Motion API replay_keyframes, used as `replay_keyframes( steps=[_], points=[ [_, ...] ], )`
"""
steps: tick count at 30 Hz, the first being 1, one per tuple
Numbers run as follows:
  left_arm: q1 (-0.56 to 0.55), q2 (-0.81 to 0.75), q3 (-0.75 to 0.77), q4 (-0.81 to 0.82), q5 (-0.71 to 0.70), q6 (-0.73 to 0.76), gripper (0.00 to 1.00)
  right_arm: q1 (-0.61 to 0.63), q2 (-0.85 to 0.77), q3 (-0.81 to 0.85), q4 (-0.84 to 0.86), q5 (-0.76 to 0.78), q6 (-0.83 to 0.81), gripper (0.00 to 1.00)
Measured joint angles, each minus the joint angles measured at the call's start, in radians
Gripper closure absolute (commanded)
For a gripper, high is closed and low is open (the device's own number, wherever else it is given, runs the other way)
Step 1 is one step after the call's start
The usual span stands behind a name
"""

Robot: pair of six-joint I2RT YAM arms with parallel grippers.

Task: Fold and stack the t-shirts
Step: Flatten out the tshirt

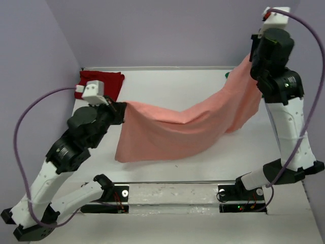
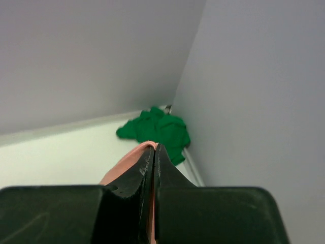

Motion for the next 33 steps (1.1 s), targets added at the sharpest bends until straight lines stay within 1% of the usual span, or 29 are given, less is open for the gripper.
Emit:
replay_keyframes(
  steps=[1, 4, 7, 8, 10, 13, 15, 18, 20, 23, 27, 30, 33],
  points=[
    [0.000, 0.038, -0.053, 0.008, 0.007, -0.011, 1.00, 0.006, 0.024, -0.043, -0.016, -0.016, 0.021, 1.00],
    [0.000, 0.117, -0.145, 0.031, 0.010, -0.042, 1.00, 0.013, 0.095, -0.123, -0.048, -0.051, 0.048, 1.00],
    [0.016, 0.249, -0.191, 0.064, 0.011, -0.051, 1.00, 0.018, 0.203, -0.113, -0.079, -0.071, 0.044, 1.00],
    [0.037, 0.282, -0.192, 0.074, 0.021, -0.048, 1.00, 0.019, 0.228, -0.094, -0.087, -0.074, 0.040, 1.00],
    [0.098, 0.336, -0.191, 0.121, 0.045, -0.040, 1.00, 0.019, 0.314, 0.004, -0.097, -0.095, 0.029, 1.00],
    [0.250, 0.452, -0.148, 0.195, 0.085, -0.013, 1.00, 0.019, 0.448, 0.201, -0.089, -0.119, 0.003, 1.00],
    [0.291, 0.500, -0.105, 0.208, 0.098, 0.002, 1.00, 0.008, 0.533, 0.335, -0.078, -0.153, -0.018, 1.00],
    [0.366, 0.586, -0.020, 0.256, 0.128, 0.015, 1.00, -0.016, 0.569, 0.363, -0.064, -0.183, -0.025, 1.00],
    [0.401, 0.611, -0.006, 0.276, 0.130, 0.019, 1.00, -0.047, 0.591, 0.358, -0.064, -0.201, -0.025, 1.00],
    [0.427, 0.607, -0.010, 0.284, 0.132, 0.027, 1.00, -0.079, 0.603, 0.311, -0.066, -0.214, -0.025, 1.00],
    [0.419, 0.511, -0.056, 0.321, 0.188, 0.056, 1.00, -0.077, 0.600, 0.309, -0.068, -0.215, -0.039, 1.00],
    [0.369, 0.388, -0.041, 0.320, 0.198, 0.115, 1.00, -0.055, 0.558, 0.309, -0.069, -0.210, -0.052, 1.00],
    [0.310, 0.294, 0.042, 0.292, 0.196, 0.169, 1.00, 0.001, 0.444, 0.285, -0.054, -0.167, -0.089, 1.00]
  ],
)
